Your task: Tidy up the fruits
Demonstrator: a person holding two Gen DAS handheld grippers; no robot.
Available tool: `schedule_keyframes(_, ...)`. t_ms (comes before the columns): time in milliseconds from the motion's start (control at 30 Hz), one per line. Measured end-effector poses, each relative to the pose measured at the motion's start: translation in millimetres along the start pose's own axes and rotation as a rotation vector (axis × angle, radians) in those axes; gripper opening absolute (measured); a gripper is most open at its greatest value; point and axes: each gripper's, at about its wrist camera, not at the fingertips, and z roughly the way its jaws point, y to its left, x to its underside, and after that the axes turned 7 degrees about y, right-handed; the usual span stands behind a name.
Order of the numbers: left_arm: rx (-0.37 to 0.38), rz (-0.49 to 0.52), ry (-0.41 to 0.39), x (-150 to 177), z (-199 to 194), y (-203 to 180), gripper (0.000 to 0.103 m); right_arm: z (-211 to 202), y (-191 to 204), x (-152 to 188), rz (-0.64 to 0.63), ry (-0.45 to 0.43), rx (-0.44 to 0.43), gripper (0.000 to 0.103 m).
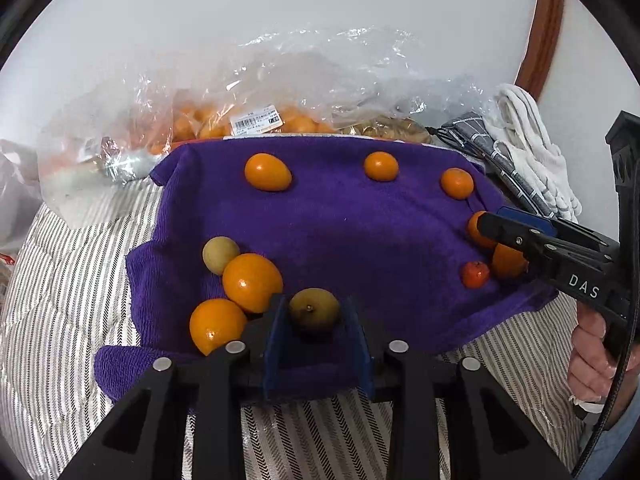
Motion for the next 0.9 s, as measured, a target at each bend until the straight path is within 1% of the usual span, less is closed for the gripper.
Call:
schedule_keyframes(133, -0.035, 0.025, -0.036, 1.6, -3.3, -5.8, 0.032, -1.2, -1.7, 1.3, 0.012, -0.003, 0.004, 0.041)
schedule_keyframes(267, -0.046, 0.03, -0.084, 2.7, -12.1, -8.5, 0.032, -8.0, -4.9, 4.0, 0.034, -0.016, -0.005, 0.041)
schedule_keyframes(367, -0.064, 0.011, -0.142, 4.1, -20.3, -6.0, 0.032, -14.1, -3.9, 4.4, 0.027, -0.033, 0.015, 0.042)
schedule_keyframes(533, -0.123, -0.032, -0.196, 6.5, -31.9, 0.6, 0.032, -28.8, 0.6, 7.7, 0.029, -0.067, 0.03, 0.042)
schedule_keyframes(600, -0.118, -0.052, -0.206, 8.0, -37.5, 4.1, 0.032, -36.6, 3.2, 11.9, 0.047, -0.061, 0.025, 0.042)
schedule_keyframes(633, -0.113, -0.076, -0.202, 9.3, -40.0, 6.4, 0.032, -41.9, 4.7, 15.3, 0.057, -0.055, 0.026, 0.042)
schedule_keyframes(700, -0.079, -0.127, -0.192, 14.2, -46.2, 12.4, 0.032, -53.2, 8.1, 23.8, 0.06, -0.05, 0.042, 0.042)
schedule_keyframes(767, -0.074, -0.157, -0.191, 22.7, -54.9, 14.0, 0.033, -68.1, 9.4, 35.7, 0.071, -0.059, 0.052, 0.042)
schedule_keyframes(800, -0.094, -0.161, -0.199, 27.5, -62.1, 13.0, 0.043, -74.4, 9.0, 42.1, 0.084, -0.056, 0.056, 0.042)
schedule_keyframes(833, -0.129, -0.166, -0.207, 32.5, -70.4, 11.1, 0.052, -80.1, 8.2, 47.9, 0.099, -0.047, 0.066, 0.043)
schedule_keyframes(867, -0.137, -0.162, -0.218, 36.7, -77.7, 9.6, 0.059, -86.3, 6.7, 54.8, 0.117, -0.036, 0.079, 0.043)
schedule_keyframes(900, -0.142, -0.155, -0.235, 42.7, -88.1, 7.0, 0.059, -93.7, 5.1, 63.4, 0.135, -0.033, 0.087, 0.043)
